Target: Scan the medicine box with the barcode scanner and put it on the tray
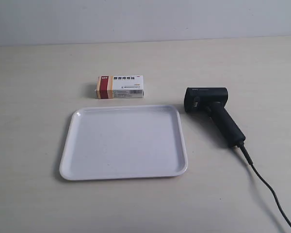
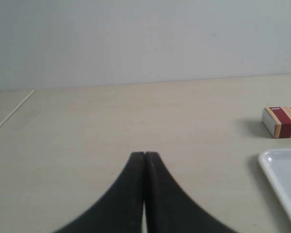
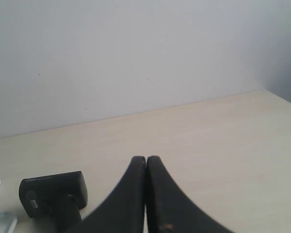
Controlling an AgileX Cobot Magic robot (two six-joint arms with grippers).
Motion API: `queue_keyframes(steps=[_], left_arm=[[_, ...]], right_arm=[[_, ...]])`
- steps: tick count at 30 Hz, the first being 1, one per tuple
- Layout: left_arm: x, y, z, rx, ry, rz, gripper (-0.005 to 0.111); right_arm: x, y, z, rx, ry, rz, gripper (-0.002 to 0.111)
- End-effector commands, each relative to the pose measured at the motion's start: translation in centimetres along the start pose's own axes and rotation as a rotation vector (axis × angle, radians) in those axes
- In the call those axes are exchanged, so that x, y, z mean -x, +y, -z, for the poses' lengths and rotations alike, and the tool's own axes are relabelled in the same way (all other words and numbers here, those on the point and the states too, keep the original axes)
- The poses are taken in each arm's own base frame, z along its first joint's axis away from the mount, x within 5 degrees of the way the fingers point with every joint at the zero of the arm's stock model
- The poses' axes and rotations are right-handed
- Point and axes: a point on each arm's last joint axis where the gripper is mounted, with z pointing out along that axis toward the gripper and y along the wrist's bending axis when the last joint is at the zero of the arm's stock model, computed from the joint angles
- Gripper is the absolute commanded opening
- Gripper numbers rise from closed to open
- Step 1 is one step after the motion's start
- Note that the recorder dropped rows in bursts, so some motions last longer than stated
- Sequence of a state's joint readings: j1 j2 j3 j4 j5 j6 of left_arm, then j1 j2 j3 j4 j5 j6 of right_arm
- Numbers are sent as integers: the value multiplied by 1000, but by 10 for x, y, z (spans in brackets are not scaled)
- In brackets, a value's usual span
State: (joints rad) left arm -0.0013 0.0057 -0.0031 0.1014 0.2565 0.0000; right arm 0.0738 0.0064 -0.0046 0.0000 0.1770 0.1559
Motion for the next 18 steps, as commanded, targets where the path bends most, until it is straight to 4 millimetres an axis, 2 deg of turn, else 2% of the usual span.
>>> queue_keyframes(steps=[1,12,18], left_arm=[[-1,0,0,1,-4,10,1],[3,0,0,-1,-46,33,1],[14,-1,1,-43,-166,417,1]], right_arm=[[-1,-1,0,-7,-4,3,0],[-1,-1,0,-7,-4,3,0],[0,-1,0,-6,-13,3,0]])
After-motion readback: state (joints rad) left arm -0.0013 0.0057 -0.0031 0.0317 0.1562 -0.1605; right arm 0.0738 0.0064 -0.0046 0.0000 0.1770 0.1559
